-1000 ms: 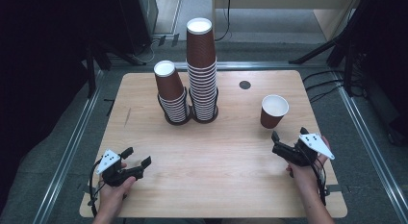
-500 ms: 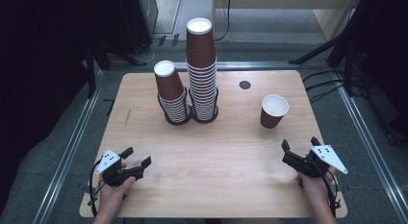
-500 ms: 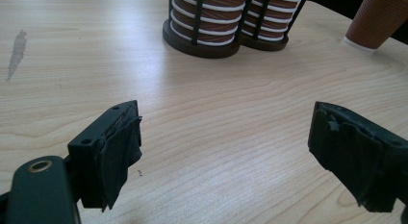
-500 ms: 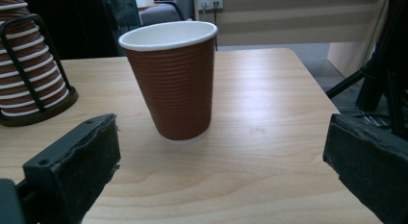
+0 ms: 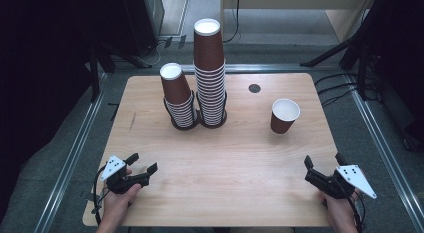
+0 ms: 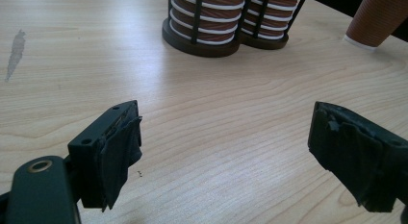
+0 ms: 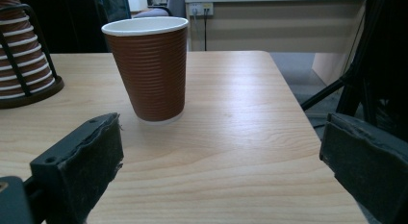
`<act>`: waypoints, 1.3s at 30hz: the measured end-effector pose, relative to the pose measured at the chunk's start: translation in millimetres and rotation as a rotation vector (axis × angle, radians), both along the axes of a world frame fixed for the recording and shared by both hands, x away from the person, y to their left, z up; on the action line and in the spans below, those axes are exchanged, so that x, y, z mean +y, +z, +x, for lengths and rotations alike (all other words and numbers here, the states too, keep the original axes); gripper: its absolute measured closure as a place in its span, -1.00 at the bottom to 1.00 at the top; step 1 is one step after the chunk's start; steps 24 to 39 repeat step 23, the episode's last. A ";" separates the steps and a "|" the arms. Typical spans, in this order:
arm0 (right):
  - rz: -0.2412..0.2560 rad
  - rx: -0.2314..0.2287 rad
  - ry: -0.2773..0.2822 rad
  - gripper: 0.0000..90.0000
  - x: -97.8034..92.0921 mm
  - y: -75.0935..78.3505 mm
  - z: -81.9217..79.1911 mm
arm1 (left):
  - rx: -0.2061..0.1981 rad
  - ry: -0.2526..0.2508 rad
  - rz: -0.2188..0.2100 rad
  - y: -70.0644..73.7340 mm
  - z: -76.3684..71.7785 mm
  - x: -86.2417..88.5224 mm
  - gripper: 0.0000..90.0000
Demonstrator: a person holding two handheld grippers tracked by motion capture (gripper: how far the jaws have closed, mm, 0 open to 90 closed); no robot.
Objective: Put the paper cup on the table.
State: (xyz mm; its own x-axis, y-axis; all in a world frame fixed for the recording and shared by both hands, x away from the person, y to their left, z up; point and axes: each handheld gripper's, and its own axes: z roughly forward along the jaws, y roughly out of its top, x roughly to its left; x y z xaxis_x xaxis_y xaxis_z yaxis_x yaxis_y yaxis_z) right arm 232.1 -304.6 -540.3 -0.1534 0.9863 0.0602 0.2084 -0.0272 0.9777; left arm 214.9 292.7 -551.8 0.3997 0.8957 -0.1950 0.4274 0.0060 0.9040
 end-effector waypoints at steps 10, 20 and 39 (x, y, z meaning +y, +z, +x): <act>0.024 0.016 -0.010 -0.89 -22.4 -0.4 -16.5 | 0.001 -0.005 0.006 -0.1 0.3 -0.9 -0.74; 0.051 0.039 -0.018 -0.90 -30.9 -4.0 -21.3 | 0.010 -0.011 0.002 -0.7 2.2 -1.5 -0.73; 0.021 0.040 -0.011 -0.90 -27.0 -4.7 -20.9 | 0.013 -0.012 0.005 -0.7 2.7 -2.3 -0.72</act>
